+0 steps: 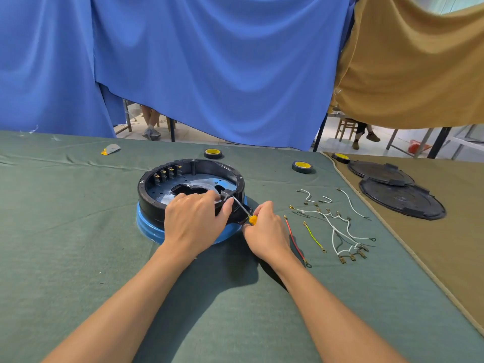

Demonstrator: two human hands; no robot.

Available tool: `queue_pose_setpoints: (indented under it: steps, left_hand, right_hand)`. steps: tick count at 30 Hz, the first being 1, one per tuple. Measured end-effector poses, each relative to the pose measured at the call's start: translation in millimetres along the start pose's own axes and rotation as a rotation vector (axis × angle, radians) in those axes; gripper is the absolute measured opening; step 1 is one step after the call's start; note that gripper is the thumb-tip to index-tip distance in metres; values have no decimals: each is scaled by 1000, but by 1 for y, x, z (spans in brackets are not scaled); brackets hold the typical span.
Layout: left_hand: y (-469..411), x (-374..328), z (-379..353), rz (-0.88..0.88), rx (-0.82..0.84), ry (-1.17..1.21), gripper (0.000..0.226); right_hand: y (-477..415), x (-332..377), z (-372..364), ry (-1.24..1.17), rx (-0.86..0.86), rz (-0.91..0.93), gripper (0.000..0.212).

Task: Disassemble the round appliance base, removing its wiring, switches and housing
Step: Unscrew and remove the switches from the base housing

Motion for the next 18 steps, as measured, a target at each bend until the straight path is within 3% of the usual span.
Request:
queue_pose_setpoints:
  steps: [2, 7, 12, 18]
  left_hand:
    - [-2, 4, 1, 53, 24, 40, 34]
    - [-5, -5, 6, -13, 37, 22, 10]
    - [-5, 0, 3, 52, 46, 4, 16]
    - [-4, -2, 4, 33, 48, 29, 14]
  right_hand:
    - [1, 0, 0, -4, 9, 10, 22]
    - [8, 0, 4, -62, 70, 50, 22]
    - [15, -7, 22, -202, 161, 70, 8]
    - [26, 2, 16, -100, 201, 165, 5]
Point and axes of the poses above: each hand's wrist, its own y-axis away from the middle knuckle, its own z-axis out of the back of the hand, x = y × z, the point moved 9 cm from there along -y, towards the middle knuckle, and after that the axes turned 12 degrees about y, right-handed, at the moved point
